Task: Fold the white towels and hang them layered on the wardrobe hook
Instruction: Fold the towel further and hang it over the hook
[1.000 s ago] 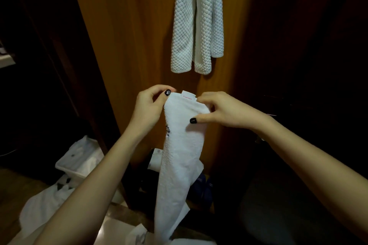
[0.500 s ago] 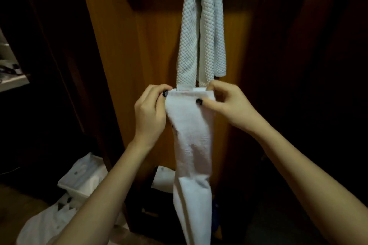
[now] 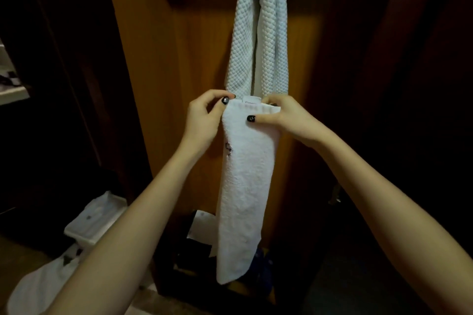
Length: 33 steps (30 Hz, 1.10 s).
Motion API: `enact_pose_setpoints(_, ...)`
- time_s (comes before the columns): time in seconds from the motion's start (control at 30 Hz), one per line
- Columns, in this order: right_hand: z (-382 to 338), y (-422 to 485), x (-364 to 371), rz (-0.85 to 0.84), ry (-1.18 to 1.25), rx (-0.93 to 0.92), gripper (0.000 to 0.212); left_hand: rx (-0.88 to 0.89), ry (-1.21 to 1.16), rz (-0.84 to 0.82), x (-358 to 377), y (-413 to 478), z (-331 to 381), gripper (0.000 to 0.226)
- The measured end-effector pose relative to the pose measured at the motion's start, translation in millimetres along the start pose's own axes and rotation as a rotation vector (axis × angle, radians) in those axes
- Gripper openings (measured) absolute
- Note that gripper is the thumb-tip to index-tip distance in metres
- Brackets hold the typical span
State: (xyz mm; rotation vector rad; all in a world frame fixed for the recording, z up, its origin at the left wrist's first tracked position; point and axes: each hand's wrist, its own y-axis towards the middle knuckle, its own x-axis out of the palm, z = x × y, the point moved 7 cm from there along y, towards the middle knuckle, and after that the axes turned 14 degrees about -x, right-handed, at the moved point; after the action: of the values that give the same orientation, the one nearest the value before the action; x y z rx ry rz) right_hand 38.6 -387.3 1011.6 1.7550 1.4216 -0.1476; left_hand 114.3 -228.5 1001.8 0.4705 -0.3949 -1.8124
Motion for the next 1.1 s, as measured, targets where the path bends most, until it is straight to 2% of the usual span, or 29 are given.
enact_pose_setpoints(0.17, -3.3, 4.4, 2.1, -0.033, 0.002, -0.114, 0.035, -0.055, -0.111, 0.000, 1.1, 3.1, -10.2, 0.017)
enact_pose_setpoints(0.27, 5.2, 3.9, 7.4, -0.012, 0.004, -0.111, 0.032, -0.072, -0.201, 0.008, -2.5, -6.7, -24.2, 0.024)
enact_pose_setpoints(0.37, 17.9, 3.4, 2.8, 0.082, 0.073, -0.055, 0.032, -0.119, -0.103, 0.051, -0.6, -31.0, -56.8, 0.025)
enact_pose_setpoints(0.47, 25.2, 4.6, -5.1, 0.160, 0.197, -0.012, 0.031, -0.278, -0.068, -0.079, 21.5, -47.8, -93.6, 0.024)
enact_pose_setpoints(0.53, 24.9, 6.0, -5.0, 0.137, 0.219, -0.016, 0.032, -0.412, -0.080, -0.167, 35.8, -49.9, -108.4, 0.029)
enact_pose_setpoints(0.57, 25.1, 6.3, -4.3, 0.127, 0.227, -0.018, 0.033, -0.421, -0.050, -0.171, 39.6, -49.2, -110.1, 0.032)
enact_pose_setpoints(0.73, 30.9, 5.0, -9.1, 0.166, 0.266, -0.007, 0.035, -0.289, 0.042, -0.018, 45.0, -43.9, -86.9, 0.027)
enact_pose_setpoints(0.8, 29.6, 5.6, -13.1, 0.174, 0.264, -0.012, 0.034, -0.232, 0.005, 0.000, 45.7, -40.9, -77.9, 0.017)
enact_pose_setpoints(0.87, 29.3, 6.3, -17.7, 0.182, 0.275, -0.018, 0.033, -0.209, -0.003, -0.013, 46.7, -37.0, -75.4, 0.016)
enact_pose_setpoints(1.0, 32.3, 6.4, -27.5, 0.174, 0.372, 0.007, 0.031, -0.233, -0.135, -0.142, 54.1, -28.3, -75.0, 0.054)
enact_pose_setpoints(1.1, 31.6, 9.1, -36.3, 0.169, 0.374, 0.007, 0.028, -0.363, -0.321, -0.354, 68.0, -22.2, -78.1, 0.059)
